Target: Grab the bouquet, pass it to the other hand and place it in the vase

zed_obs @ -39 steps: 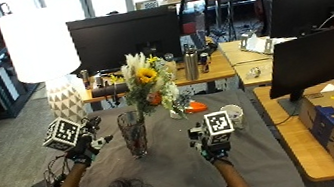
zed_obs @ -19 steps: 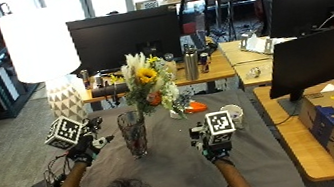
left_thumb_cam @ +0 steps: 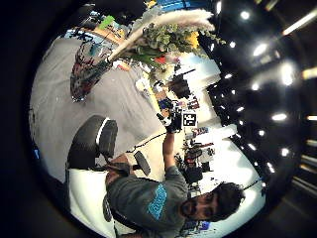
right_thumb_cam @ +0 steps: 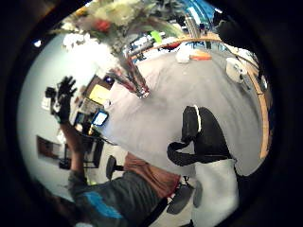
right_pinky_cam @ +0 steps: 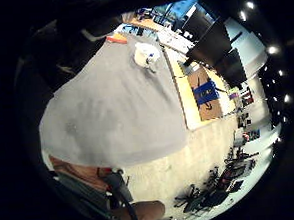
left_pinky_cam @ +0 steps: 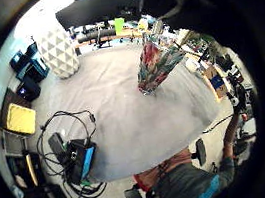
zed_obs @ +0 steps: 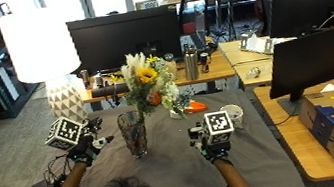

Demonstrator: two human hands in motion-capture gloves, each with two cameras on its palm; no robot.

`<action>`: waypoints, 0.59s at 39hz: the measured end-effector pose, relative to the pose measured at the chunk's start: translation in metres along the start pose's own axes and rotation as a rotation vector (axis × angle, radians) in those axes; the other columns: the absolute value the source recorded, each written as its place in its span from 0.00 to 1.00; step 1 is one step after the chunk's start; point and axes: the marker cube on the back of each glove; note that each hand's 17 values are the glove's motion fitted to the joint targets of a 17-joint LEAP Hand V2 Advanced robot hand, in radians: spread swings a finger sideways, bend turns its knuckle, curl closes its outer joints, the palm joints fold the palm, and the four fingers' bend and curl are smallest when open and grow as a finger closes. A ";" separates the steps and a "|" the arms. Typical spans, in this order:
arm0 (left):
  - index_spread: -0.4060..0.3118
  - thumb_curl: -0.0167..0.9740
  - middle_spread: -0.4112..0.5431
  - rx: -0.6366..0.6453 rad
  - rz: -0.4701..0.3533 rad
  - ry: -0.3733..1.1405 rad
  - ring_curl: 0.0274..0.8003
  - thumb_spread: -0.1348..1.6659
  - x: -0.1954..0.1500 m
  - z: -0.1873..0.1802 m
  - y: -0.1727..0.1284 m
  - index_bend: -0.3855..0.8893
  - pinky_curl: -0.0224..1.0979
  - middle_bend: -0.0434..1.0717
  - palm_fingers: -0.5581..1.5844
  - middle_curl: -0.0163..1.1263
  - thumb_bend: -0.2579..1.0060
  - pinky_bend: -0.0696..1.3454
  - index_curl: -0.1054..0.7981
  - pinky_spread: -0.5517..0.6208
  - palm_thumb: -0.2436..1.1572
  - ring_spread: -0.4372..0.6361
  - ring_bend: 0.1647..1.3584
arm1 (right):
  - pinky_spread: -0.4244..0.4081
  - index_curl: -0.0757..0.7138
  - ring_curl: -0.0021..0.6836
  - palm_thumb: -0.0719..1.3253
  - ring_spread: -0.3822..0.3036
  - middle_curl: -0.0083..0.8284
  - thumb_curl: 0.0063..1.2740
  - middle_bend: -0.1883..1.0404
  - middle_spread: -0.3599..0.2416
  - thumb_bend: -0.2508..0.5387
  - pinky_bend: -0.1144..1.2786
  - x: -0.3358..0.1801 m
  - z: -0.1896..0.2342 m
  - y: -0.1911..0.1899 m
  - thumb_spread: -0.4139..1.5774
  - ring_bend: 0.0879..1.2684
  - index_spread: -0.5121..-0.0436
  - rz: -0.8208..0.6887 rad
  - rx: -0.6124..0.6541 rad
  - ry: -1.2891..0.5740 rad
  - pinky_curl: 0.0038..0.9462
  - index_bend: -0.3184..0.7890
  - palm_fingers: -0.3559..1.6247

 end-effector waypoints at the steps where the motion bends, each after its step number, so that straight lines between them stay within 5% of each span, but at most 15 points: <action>1: 0.53 0.38 0.59 -0.003 -0.006 0.003 0.35 0.65 0.001 0.000 0.001 0.42 0.34 0.20 0.40 0.29 0.19 0.33 0.47 0.83 0.63 0.65 0.36 | 0.91 0.56 0.52 0.62 0.78 0.41 0.36 0.29 0.64 0.30 0.35 0.000 0.000 0.001 0.78 0.09 0.41 0.001 -0.002 0.004 0.40 0.43 0.46; 23: 0.53 0.38 0.59 0.010 0.034 0.030 0.35 0.65 -0.016 0.005 0.000 0.41 0.34 0.20 0.41 0.30 0.19 0.33 0.46 0.84 0.63 0.64 0.36 | 0.91 0.56 0.52 0.62 0.78 0.41 0.36 0.29 0.64 0.30 0.35 -0.002 0.009 -0.002 0.78 0.09 0.42 -0.011 -0.004 -0.034 0.40 0.43 0.46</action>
